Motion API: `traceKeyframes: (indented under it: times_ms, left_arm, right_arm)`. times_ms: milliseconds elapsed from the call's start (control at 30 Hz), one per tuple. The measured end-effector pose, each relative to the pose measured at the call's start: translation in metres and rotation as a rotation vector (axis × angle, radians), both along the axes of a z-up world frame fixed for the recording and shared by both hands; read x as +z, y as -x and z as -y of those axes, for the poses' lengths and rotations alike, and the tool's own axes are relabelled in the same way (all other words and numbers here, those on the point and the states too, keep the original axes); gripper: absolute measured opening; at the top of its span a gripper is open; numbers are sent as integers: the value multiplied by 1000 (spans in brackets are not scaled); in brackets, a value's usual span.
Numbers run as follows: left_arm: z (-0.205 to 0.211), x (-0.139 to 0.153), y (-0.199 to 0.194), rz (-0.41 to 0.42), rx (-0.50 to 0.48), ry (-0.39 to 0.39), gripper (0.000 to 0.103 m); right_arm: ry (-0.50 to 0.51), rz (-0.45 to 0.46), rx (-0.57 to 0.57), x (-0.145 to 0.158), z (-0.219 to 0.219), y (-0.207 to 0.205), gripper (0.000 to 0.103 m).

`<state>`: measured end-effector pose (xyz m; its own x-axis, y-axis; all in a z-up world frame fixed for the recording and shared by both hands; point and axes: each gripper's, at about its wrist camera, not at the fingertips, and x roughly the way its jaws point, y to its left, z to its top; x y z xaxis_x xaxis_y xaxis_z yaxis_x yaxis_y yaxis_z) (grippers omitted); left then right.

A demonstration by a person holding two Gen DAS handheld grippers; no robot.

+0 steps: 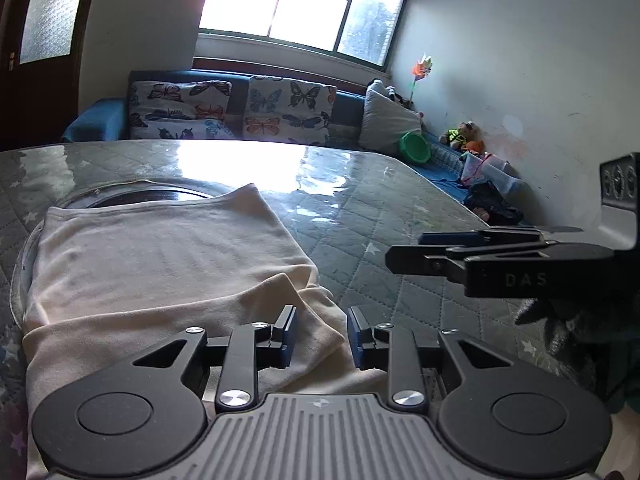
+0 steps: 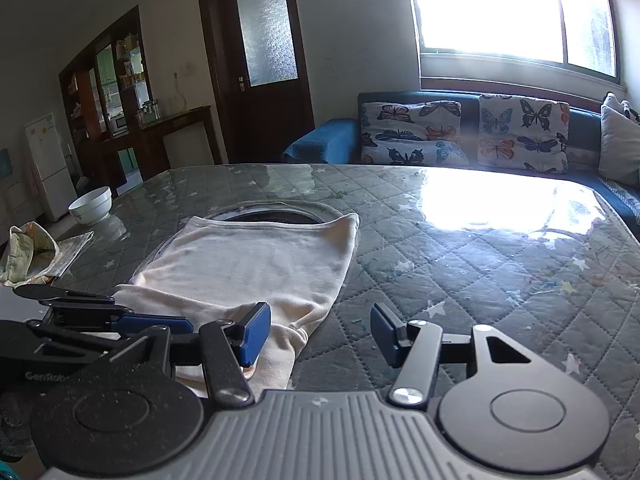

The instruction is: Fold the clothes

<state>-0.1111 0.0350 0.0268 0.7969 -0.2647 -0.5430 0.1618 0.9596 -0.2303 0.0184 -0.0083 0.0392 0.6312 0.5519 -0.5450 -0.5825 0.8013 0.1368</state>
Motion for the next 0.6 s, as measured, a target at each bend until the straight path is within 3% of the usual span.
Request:
traceKeyframes:
  times_ms: [167, 600]
  left_arm:
    - [-9, 7, 11, 32, 6, -29, 41]
    - [-61, 3, 57, 21, 150, -140, 44]
  right_arm:
    - [-1, 0, 0, -1, -1, -1, 59]
    - [2, -20, 40, -8, -12, 5, 63]
